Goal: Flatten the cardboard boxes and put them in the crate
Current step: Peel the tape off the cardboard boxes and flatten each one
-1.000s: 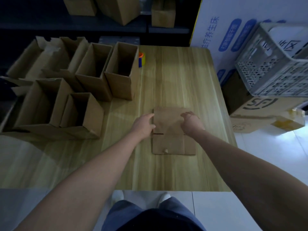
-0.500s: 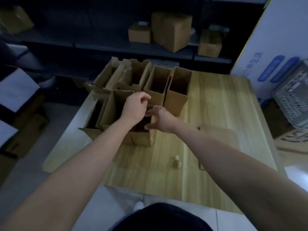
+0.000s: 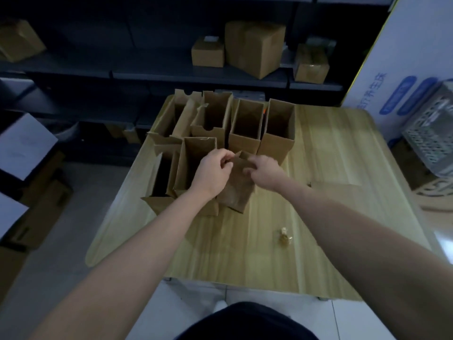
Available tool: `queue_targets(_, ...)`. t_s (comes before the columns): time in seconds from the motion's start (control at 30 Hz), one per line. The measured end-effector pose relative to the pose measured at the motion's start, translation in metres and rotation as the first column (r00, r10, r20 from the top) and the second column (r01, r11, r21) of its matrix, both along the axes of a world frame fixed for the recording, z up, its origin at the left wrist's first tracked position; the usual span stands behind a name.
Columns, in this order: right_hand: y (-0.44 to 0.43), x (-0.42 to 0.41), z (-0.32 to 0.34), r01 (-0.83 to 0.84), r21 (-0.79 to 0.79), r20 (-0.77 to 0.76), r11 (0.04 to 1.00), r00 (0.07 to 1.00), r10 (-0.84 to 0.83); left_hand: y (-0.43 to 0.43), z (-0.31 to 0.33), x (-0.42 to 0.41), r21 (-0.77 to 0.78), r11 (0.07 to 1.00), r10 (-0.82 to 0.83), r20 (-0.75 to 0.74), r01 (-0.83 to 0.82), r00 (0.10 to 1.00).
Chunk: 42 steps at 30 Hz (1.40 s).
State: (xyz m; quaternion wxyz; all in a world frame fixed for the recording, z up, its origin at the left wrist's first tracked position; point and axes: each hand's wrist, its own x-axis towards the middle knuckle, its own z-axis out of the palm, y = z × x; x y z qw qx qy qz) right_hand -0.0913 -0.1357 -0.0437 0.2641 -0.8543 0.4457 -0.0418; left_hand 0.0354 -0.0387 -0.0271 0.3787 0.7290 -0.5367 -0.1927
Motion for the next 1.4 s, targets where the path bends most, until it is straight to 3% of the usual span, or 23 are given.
queue_targets(0.17,-0.013,-0.043,0.027,0.211,0.260,0.358,0.942,0.885,-0.297,-0.014,0.003,-0.017,-0.015,0.998,-0.058,-0.071,0.057,0.996)
queue_targets(0.27,-0.020,-0.062,0.032,0.296,0.377,0.447,0.878,0.772,-0.452,-0.018,-0.001,-0.029,0.037,0.990,-0.132,-0.105,0.137,0.986)
queue_targets(0.43,-0.029,-0.088,0.027,0.370,0.456,0.430,0.809,0.704,-0.565,-0.029,-0.008,-0.047,0.053,0.996,-0.073,0.051,0.070,0.996)
queue_targets(0.67,-0.034,-0.110,0.010,0.404,0.560,0.356,0.724,0.671,-0.650,-0.039,-0.024,-0.075,0.074,0.997,-0.016,0.108,0.008,0.994)
queue_targets(0.9,-0.031,-0.114,-0.009,0.424,0.628,0.300,0.652,0.641,-0.706,-0.042,-0.033,-0.094,0.150,0.980,-0.167,0.228,0.135,0.959)
queue_targets(1.03,-0.031,-0.106,-0.008,0.403,0.598,0.301,0.693,0.689,-0.660,-0.046,-0.034,-0.103,0.094,0.987,-0.146,0.198,0.130,0.969)
queue_targets(1.13,-0.033,-0.104,-0.007,0.378,0.582,0.322,0.720,0.707,-0.630,-0.047,-0.032,-0.105,0.035,0.994,-0.102,0.074,0.099,0.992)
queue_targets(1.4,-0.034,-0.104,-0.002,0.337,0.533,0.337,0.776,0.757,-0.560,-0.052,-0.035,-0.105,0.061,0.998,-0.024,-0.081,0.029,0.996)
